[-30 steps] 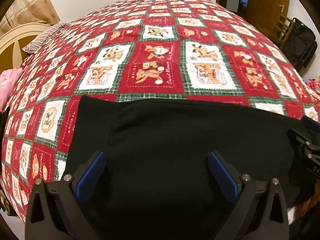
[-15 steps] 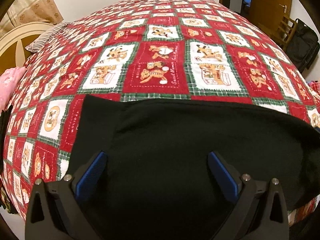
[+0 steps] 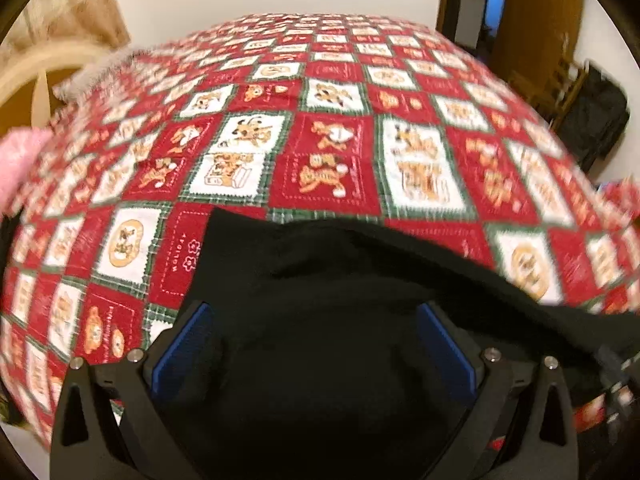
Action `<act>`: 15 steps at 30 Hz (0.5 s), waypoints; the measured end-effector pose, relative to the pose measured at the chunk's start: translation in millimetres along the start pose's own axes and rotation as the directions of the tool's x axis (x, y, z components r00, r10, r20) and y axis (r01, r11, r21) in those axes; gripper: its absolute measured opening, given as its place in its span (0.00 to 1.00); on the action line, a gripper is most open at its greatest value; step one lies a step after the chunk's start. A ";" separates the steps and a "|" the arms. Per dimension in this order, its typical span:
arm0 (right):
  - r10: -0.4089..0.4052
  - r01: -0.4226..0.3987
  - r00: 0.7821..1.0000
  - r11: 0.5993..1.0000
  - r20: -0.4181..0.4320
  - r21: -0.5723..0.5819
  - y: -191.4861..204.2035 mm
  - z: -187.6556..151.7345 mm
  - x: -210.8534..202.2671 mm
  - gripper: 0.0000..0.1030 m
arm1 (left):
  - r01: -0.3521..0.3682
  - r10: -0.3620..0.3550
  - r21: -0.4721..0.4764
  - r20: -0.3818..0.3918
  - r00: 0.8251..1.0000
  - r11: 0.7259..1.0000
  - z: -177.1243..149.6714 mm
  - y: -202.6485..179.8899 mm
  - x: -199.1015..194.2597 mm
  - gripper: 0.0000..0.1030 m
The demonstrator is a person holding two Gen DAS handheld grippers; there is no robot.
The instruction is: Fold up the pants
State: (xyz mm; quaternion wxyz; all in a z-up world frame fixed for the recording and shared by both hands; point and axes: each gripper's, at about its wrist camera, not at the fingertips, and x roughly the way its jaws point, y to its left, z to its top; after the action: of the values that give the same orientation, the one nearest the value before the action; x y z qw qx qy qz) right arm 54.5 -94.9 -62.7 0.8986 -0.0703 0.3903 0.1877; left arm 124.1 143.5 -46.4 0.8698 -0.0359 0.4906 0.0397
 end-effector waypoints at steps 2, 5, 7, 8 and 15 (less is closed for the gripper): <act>0.006 -0.006 1.000 1.000 0.009 -0.003 -0.6 1.0 -2.1 0.03 | 0.055 -0.056 -0.086 -0.010 0.998 0.995 12.9 12.2 0.3 1.00; 0.011 -0.010 0.999 1.000 0.030 -0.025 2.0 0.1 -8.8 0.03 | 0.117 -0.124 -0.147 -0.039 0.991 0.982 27.5 9.2 10.4 1.00; 0.009 -0.007 0.999 0.999 0.040 -0.053 5.8 -3.5 -13.9 0.03 | 0.142 -0.158 -0.147 -0.108 0.981 0.979 34.8 -3.1 24.3 1.00; 0.008 -0.005 0.999 0.998 0.041 -0.070 7.9 -5.7 -16.0 0.03 | 0.163 -0.186 -0.155 -0.142 0.972 0.974 35.9 -10.2 31.6 1.00; 0.003 0.005 0.998 0.992 0.056 -0.128 16.4 -21.5 -27.4 0.02 | 0.167 -0.227 -0.229 -0.267 0.937 0.959 28.8 -37.2 62.0 0.99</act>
State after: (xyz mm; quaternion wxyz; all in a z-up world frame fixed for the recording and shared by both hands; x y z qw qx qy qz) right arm 16.5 -93.4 -57.2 0.9029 -0.1228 0.3521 0.2138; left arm 184.5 111.5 -83.7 0.7795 -0.1788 0.6003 -0.0041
